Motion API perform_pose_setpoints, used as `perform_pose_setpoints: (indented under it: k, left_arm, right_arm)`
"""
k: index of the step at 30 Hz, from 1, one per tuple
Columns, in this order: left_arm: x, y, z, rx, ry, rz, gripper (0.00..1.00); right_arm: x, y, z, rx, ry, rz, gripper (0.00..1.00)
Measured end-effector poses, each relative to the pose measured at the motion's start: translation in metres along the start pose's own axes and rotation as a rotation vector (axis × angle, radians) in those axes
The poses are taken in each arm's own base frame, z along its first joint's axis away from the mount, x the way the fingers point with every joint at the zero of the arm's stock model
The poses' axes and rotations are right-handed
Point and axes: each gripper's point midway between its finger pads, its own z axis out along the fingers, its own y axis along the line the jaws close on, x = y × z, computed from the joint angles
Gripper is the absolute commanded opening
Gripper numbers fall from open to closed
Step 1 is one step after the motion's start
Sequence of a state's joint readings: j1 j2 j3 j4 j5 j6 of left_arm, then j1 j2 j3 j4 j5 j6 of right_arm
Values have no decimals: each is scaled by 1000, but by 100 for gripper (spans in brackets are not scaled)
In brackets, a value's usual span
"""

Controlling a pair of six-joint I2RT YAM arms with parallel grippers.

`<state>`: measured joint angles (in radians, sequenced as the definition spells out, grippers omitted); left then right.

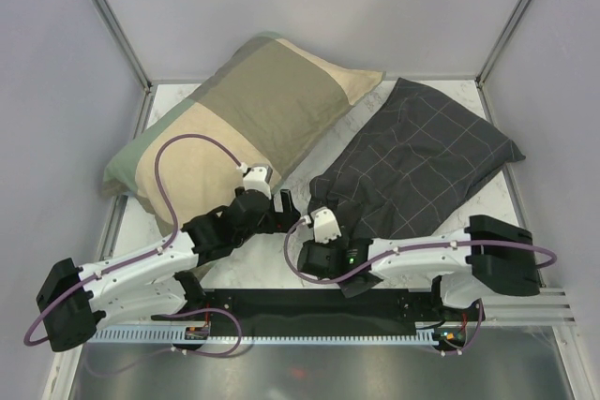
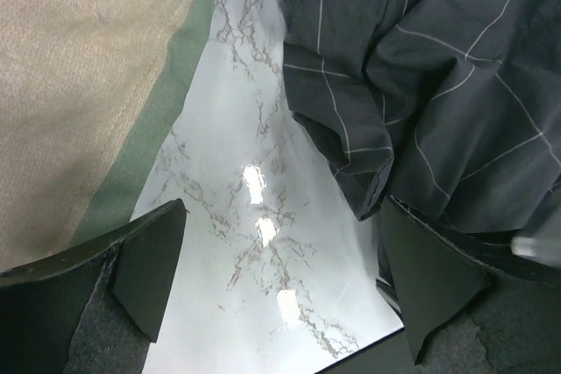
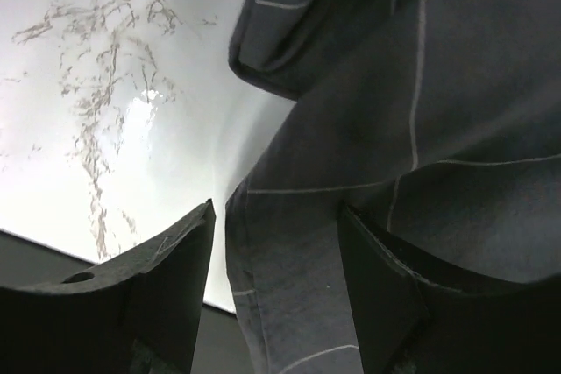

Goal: Remove the pillowcase from the pillow

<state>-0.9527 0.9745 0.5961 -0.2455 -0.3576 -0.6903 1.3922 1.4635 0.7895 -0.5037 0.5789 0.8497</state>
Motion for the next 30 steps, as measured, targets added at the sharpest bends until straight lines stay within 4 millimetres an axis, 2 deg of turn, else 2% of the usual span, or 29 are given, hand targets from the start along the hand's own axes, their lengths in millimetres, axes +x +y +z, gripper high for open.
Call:
perform_pose_setpoints:
  k: [2, 3, 5, 6, 9, 12, 15, 17, 21, 23, 26, 30]
  left_arm:
    - [2, 1, 0, -2, 8, 3, 100]
    - [2, 1, -1, -2, 10, 3, 100]
    - [3, 0, -2, 5, 14, 3, 100]
    - [3, -1, -3, 11, 15, 2, 100]
    - [-2, -4, -8, 35, 0, -1, 100]
    - [-8, -8, -13, 66, -16, 13, 100]
    - [-13, -11, -19, 92, -35, 23, 100]
    - [-19, -13, -24, 109, -55, 26, 100]
    - [-26, -19, -32, 150, -82, 27, 100]
    - [-29, -22, -33, 166, -93, 24, 100]
    - [-30, -28, -31, 189, -94, 23, 100]
    - [-22, -36, -16, 201, -61, 30, 98]
  right_arm:
    - [3, 4, 9, 27, 15, -12, 51]
    - [6, 5, 14, 40, 26, -18, 28]
    - [12, 3, 21, 73, 36, -27, 6]
    - [11, 4, 21, 73, 36, -27, 3]
    - [4, 6, 18, 79, 23, -21, 1]
    - [-16, 8, 10, 73, -6, -30, 0]
    - [-55, 13, -6, 42, -68, -2, 0]
    - [-90, 10, -21, 18, -133, 40, 0]
    - [-148, -11, -54, -10, -251, 121, 0]
    - [-169, -27, -69, -8, -300, 153, 0]
    - [-184, -46, -88, -8, -348, 184, 0]
    - [-189, -67, -106, -1, -378, 208, 0]
